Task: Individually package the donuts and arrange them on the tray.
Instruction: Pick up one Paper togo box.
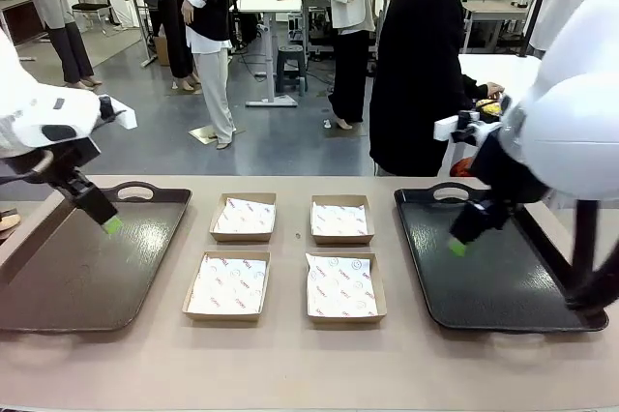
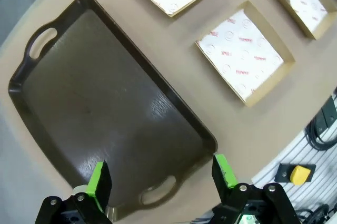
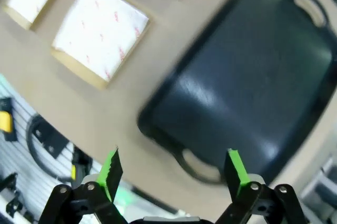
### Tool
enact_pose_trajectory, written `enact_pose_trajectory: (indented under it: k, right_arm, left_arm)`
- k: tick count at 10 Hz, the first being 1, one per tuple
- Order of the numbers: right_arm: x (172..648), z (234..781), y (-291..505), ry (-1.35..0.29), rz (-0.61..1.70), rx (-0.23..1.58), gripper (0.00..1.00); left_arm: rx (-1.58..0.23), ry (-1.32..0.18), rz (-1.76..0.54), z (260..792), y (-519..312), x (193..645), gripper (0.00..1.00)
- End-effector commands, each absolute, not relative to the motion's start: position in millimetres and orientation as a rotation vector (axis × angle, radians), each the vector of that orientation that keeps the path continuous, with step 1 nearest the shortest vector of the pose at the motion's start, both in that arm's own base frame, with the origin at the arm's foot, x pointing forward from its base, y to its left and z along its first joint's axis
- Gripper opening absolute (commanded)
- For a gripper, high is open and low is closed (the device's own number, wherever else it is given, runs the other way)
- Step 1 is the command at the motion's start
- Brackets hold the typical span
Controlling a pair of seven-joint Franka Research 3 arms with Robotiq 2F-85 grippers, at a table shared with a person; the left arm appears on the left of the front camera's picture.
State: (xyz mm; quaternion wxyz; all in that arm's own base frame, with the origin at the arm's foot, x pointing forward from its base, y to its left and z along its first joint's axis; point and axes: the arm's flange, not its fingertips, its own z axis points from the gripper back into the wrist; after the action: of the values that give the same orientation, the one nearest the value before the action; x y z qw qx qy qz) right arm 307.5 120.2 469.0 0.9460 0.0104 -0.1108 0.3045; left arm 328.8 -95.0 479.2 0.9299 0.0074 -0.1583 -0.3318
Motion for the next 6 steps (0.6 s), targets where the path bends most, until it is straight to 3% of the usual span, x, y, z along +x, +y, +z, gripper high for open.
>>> enact_pose_trajectory:
  k: [1, 4, 6]
  right_arm:
    - [318, 459, 137, -0.261, 0.637, 0.071, 1.0]
    - [307, 470, 121, -0.234, 0.623, 0.026, 1.0]
    - [331, 491, 78, -0.113, 0.397, 0.778, 1.0]
  left_arm:
    - [0.016, -0.331, -0.667, 464, -98, 343, 1.0]
    - [0.016, -0.325, -0.68, 479, -95, 329, 1.0]
    - [-0.471, -0.281, -0.485, 499, -76, 352, 1.0]
